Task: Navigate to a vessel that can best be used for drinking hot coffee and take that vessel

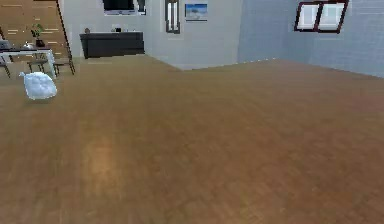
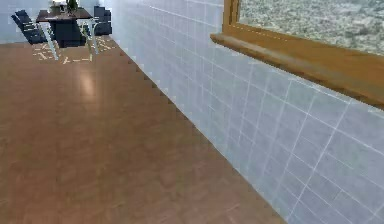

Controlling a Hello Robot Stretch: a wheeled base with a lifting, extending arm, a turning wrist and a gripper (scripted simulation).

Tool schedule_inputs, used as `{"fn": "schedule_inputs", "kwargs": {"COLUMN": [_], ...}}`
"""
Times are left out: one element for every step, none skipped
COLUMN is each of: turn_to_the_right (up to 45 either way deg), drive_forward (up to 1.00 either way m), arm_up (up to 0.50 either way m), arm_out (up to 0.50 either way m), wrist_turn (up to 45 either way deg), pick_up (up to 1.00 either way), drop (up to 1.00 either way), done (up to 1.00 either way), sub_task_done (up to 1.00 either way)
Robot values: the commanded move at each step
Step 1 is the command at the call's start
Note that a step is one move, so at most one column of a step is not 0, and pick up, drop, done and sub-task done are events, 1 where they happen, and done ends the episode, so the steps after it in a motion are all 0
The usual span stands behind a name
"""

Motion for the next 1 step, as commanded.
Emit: {"fn": "schedule_inputs", "kwargs": {"turn_to_the_right": [-24.0], "drive_forward": [0.0], "arm_up": [0.0], "arm_out": [0.0], "wrist_turn": [0.0], "pick_up": [0.0], "drop": [0.0], "done": [0.0], "sub_task_done": [0.0]}}
